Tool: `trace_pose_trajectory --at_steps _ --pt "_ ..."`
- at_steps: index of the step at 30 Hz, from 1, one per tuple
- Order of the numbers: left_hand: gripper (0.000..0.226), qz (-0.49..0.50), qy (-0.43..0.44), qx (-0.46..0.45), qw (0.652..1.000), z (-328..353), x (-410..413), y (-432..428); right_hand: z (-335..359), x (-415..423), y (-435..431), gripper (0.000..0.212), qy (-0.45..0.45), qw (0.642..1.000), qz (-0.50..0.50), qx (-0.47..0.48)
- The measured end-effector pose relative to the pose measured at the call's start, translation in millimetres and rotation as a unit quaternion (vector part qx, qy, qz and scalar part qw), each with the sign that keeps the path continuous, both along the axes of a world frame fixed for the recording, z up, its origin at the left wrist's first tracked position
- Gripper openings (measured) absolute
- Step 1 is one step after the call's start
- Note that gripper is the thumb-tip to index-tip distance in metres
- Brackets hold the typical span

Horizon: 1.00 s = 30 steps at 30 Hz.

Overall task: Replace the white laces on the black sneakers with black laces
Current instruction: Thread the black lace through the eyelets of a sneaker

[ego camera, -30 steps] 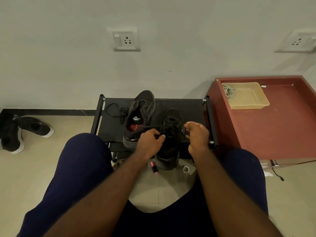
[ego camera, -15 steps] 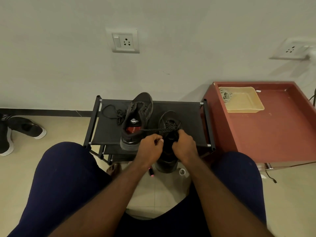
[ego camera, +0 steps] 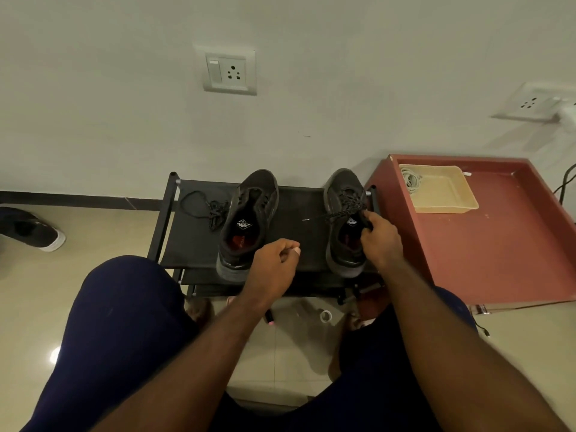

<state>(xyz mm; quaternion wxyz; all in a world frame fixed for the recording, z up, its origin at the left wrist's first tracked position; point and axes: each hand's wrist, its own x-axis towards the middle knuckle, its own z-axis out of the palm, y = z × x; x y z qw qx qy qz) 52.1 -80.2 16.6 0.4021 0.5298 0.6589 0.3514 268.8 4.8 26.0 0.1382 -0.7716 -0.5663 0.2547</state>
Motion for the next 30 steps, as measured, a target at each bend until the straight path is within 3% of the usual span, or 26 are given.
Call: trace_pose_trajectory --at_steps 9,12,15,18,22,24,26,30 --pt "0.021 0.005 0.013 -0.025 1.000 -7 0 3 -14 4 0 0.046 0.096 0.995 -0.040 -0.006" --pt "0.018 0.006 0.027 -0.013 1.000 -3 0 0 -6 -13 -11 0.040 0.091 0.985 -0.052 0.140" --pt "0.015 0.038 0.025 0.021 0.999 5 -8 -1 7 -58 -30 0.033 0.130 0.964 0.041 0.228" --pt "0.015 0.119 0.031 0.050 0.991 17 -28 -3 3 -105 -46 0.035 0.185 0.963 0.142 0.137" --pt "0.016 0.219 0.099 0.013 0.971 18 -62 -4 -8 -150 -55 0.051 0.191 0.970 0.150 0.011" --pt "0.031 0.206 0.144 -0.068 0.965 12 -78 -6 -14 -164 -55 0.058 0.202 0.972 0.118 -0.031" --pt "0.043 0.167 0.125 -0.135 0.969 8 -87 -8 -18 -173 -53 0.062 0.224 0.969 0.075 -0.074" --pt "0.030 0.119 0.095 -0.127 0.980 5 -92 -7 -24 -181 -43 0.040 0.301 0.944 0.007 -0.133"
